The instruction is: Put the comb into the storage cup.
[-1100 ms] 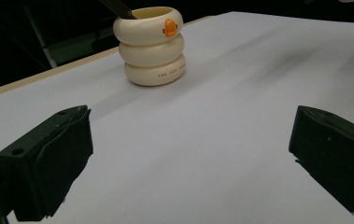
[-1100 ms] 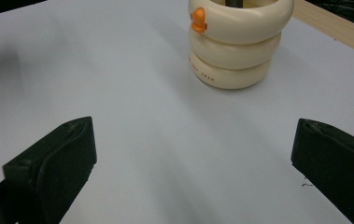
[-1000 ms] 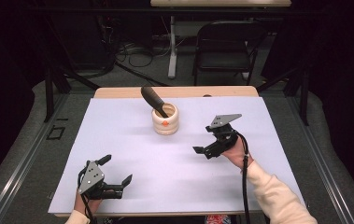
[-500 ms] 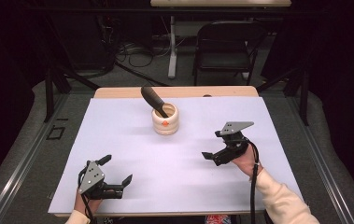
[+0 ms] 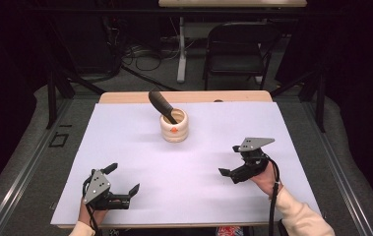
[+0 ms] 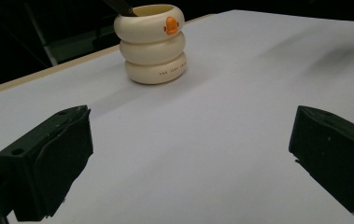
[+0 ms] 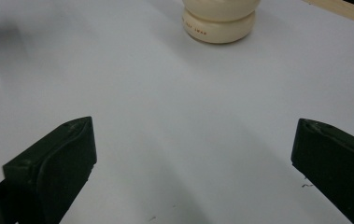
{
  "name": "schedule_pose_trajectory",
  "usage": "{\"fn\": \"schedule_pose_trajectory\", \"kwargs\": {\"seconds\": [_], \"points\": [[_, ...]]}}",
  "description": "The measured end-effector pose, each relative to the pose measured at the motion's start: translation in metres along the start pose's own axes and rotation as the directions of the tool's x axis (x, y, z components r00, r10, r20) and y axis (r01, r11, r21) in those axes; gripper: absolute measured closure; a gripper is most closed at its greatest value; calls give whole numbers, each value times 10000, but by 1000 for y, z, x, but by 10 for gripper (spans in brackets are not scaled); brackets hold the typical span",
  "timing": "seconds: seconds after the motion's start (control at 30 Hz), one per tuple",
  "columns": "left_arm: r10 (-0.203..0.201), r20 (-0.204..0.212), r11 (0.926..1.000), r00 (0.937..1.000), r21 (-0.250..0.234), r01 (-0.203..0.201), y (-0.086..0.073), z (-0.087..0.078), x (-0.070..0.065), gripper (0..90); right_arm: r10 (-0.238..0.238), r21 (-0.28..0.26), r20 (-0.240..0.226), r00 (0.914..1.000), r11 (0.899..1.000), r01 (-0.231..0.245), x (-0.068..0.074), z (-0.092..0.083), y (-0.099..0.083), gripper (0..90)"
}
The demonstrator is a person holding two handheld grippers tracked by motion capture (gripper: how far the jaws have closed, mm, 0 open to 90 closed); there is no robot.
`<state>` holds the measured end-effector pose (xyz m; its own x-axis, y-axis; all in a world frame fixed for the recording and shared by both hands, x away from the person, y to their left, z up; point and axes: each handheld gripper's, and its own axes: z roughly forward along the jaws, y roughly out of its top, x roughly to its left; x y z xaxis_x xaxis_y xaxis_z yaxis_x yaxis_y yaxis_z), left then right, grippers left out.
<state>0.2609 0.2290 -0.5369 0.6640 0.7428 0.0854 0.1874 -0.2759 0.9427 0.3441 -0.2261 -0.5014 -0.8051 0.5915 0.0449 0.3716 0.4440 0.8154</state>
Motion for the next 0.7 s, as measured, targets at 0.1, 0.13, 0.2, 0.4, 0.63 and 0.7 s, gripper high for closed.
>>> {"fn": "schedule_pose_trajectory", "kwargs": {"seconds": [0.1,0.13,0.2,0.4,0.63,0.7], "points": [[-19,-3,10000,10000,29,19,0,0,0,0,47,-76,136,9999,10000,-46,1,-4,-5,0],[-12,-2,10000,10000,27,12,0,0,0,0,30,-98,203,9998,9999,-28,1,-6,-7,0],[-19,3,10000,10000,28,19,0,0,0,0,84,-94,256,9996,9999,-82,1,-8,-9,0],[-28,-4,10000,10000,36,28,0,1,0,0,110,-88,410,9991,9999,-106,4,-14,-18,0],[8,26,10000,10000,80,-8,0,2,-1,0,123,-96,606,9981,9999,-117,7,-20,-27,0],[5,19,10000,10000,91,-5,0,2,-1,0,150,-115,673,9976,9998,-143,8,-23,-29,0]]}}
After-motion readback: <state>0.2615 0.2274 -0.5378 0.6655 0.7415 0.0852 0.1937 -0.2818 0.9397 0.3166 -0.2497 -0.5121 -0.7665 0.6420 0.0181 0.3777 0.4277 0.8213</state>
